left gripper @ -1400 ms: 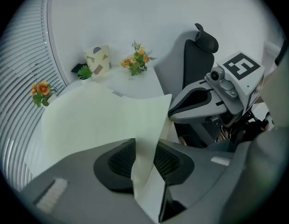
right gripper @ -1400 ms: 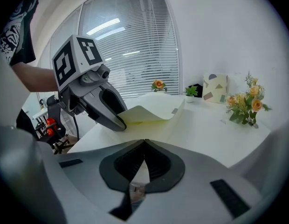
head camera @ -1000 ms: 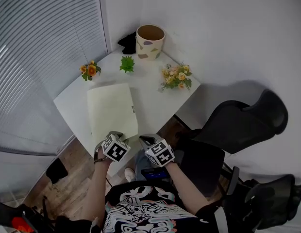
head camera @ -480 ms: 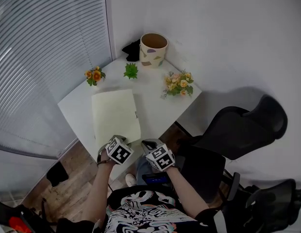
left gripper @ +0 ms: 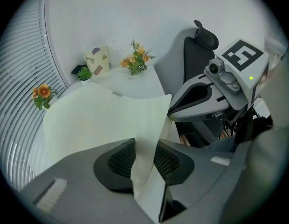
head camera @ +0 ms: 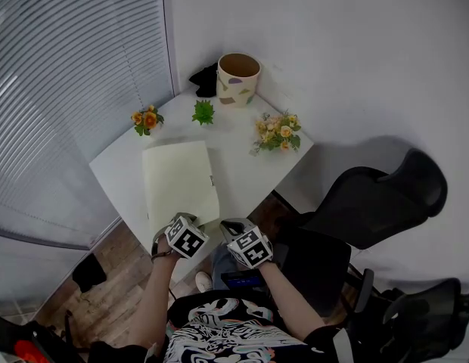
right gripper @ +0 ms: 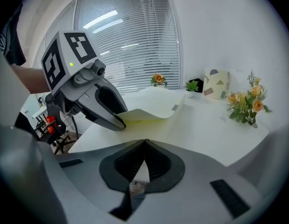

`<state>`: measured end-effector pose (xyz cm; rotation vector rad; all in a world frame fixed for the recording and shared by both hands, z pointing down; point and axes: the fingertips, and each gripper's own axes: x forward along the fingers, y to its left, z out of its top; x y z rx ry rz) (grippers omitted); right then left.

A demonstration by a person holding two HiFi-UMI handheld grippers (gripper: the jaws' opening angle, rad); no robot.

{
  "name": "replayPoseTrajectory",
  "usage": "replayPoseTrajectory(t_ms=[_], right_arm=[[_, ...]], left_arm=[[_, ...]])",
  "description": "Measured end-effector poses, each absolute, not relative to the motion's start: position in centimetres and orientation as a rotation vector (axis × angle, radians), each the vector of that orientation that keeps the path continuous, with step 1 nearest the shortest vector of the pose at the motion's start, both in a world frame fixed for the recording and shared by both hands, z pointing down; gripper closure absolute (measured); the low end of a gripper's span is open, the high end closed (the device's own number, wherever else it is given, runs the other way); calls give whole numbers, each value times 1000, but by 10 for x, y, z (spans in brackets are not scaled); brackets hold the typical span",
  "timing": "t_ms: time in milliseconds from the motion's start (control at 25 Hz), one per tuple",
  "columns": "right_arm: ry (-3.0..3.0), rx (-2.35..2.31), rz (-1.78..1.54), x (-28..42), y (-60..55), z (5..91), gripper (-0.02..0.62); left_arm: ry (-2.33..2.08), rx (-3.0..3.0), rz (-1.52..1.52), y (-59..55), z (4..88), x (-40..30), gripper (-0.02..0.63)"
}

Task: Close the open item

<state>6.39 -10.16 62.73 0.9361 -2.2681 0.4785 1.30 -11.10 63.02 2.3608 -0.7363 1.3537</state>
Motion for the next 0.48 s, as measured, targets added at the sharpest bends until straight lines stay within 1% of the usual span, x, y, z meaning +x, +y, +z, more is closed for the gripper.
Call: replayPoseTrajectory(t_ms=[480], right_arm=[[-2265, 936, 466, 63, -102, 628, 592]], left_arm=[[-732, 2363, 1359, -111, 631, 13, 503]])
